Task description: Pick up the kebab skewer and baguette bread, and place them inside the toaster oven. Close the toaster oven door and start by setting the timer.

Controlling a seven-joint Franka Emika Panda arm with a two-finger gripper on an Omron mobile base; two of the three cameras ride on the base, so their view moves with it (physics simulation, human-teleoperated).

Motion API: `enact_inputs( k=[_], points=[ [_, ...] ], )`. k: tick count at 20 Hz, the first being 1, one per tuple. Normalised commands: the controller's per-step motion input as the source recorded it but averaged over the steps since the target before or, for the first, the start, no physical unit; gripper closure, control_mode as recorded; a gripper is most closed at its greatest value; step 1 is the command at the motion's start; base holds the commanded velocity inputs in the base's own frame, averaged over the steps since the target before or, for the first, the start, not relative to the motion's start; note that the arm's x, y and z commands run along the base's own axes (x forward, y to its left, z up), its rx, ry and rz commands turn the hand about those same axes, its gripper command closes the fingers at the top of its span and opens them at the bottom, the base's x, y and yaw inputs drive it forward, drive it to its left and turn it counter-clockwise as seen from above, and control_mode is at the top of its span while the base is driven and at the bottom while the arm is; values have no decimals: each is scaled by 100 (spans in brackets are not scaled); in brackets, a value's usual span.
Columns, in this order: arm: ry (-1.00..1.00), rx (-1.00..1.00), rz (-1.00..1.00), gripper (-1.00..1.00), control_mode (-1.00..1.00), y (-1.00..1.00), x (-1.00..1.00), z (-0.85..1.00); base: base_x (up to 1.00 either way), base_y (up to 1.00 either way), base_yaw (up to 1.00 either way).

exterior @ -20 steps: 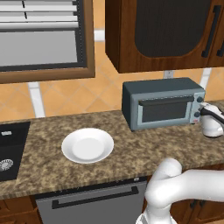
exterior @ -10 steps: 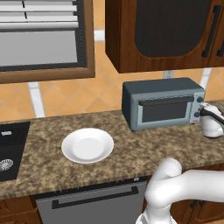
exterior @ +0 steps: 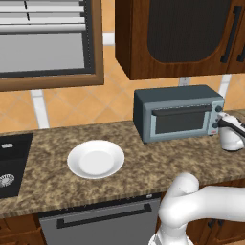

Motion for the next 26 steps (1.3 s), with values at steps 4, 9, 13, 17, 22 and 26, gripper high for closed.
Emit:
enact_inputs(
  k=[4,9,13,17,22,26],
  points=[
    [-2,2,0,-100,-100,1,10,0,0,0,0],
    [-2,3,0,-100,-100,0,3,-1,0,0,0],
    [-2,1,0,-100,-100,0,2,-8,0,0,0],
    [-1,0,0,-100,-100,0,4,-8,0,0,0],
    [-1,0,0,-100,-100,0,12,-1,0,0,0],
    [-2,0,0,-100,-100,0,17,0,0,0,0]
  ],
)
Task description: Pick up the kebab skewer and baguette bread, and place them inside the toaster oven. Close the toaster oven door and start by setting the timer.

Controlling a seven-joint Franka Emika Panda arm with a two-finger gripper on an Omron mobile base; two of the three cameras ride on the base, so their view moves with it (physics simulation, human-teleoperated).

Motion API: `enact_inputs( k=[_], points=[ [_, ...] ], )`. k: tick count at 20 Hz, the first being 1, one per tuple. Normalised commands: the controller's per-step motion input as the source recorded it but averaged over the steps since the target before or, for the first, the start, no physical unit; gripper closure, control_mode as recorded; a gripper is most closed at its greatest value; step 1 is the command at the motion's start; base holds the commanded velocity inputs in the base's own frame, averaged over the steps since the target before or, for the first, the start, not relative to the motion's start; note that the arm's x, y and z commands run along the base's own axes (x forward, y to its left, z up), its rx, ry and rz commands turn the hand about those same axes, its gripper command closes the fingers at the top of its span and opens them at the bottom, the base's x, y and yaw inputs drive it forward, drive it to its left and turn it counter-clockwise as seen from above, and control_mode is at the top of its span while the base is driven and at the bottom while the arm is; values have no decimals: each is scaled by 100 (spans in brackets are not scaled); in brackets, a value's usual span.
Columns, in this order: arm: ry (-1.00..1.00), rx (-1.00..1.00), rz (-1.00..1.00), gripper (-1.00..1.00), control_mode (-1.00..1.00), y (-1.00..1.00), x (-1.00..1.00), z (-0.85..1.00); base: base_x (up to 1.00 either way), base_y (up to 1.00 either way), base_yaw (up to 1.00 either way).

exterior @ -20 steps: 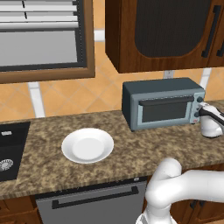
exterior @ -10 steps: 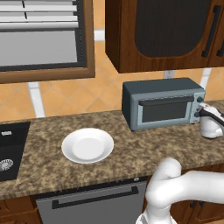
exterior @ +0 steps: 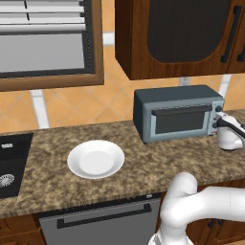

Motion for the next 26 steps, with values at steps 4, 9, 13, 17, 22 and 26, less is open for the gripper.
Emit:
enact_inputs(
  k=[4,9,13,17,22,26],
  points=[
    [-2,1,0,-100,-100,-5,3,-3,0,0,0],
    [-2,1,0,-100,-100,0,0,-7,0,0,0],
    [0,0,0,100,-100,0,3,0,0,0,0],
    [0,0,0,100,-100,-6,5,0,0,0,0],
    [0,0,0,100,-100,-8,0,0,0,0,0],
    [0,0,0,100,-100,-7,0,0,0,0,0]
  ],
)
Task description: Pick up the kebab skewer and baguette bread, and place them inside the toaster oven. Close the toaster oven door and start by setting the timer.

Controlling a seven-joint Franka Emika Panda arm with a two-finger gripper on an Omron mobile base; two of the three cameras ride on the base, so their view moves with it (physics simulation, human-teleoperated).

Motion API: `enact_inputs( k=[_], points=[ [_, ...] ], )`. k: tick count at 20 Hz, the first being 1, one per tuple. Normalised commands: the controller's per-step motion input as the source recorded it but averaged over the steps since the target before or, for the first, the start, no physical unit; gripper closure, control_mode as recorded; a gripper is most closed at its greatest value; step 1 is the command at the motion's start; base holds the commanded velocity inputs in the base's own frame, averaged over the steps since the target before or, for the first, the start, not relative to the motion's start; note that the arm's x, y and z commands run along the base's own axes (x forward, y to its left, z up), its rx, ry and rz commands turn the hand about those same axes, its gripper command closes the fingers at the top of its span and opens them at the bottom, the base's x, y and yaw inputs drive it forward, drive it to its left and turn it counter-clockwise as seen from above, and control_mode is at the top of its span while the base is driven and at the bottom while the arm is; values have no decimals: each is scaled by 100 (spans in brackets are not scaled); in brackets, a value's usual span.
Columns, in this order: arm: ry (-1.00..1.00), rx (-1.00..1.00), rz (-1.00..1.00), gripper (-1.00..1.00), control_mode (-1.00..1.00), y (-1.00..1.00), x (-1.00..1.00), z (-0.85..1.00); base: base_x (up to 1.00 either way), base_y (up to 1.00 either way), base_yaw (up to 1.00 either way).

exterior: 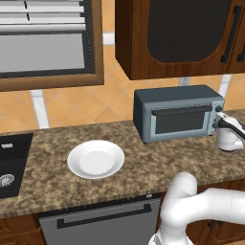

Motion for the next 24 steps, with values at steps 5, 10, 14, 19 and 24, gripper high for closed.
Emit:
enact_inputs(
  k=[5,10,14,19,24],
  points=[
    [0,3,0,100,-100,-7,-1,0,0,0,0],
    [0,3,-3,100,-100,-5,0,0,0,0,0],
    [0,6,-4,100,-100,0,4,0,0,0,0],
    [2,10,-4,100,-100,-6,0,0,0,0,0],
    [2,13,-2,100,-100,-16,0,0,0,0,0]
  ],
)
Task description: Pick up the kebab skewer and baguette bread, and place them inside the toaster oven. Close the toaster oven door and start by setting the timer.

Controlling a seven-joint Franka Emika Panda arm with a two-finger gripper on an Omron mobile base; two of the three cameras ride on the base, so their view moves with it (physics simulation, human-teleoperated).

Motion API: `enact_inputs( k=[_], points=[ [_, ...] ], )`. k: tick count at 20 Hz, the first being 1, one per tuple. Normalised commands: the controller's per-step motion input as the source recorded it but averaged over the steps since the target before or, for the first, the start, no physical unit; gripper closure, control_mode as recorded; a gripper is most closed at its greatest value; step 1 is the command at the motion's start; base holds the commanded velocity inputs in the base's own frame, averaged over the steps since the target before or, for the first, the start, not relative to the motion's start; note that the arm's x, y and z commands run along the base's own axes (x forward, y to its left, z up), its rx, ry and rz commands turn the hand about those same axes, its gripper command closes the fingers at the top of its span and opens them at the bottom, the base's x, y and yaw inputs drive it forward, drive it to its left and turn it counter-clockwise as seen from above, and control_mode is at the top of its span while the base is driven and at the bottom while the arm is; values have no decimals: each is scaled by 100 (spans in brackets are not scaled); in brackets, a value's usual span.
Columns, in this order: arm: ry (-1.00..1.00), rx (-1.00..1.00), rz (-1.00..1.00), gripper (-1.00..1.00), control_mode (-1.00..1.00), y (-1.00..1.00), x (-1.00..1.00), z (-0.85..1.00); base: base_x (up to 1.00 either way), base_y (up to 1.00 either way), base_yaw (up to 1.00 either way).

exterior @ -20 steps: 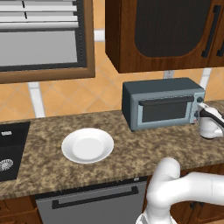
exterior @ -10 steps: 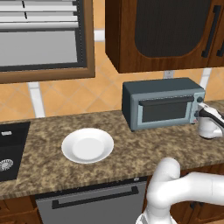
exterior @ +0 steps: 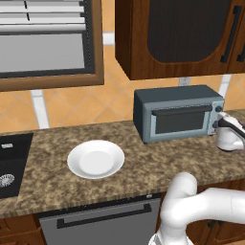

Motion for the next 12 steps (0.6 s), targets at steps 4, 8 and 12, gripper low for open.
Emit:
enact_inputs(
  k=[4,8,12],
  points=[
    [0,16,0,100,-100,-15,0,0,0,0,0],
    [0,16,-1,100,-100,-9,12,0,0,0,0],
    [0,16,-4,100,-100,-2,21,0,0,0,0]
  ],
)
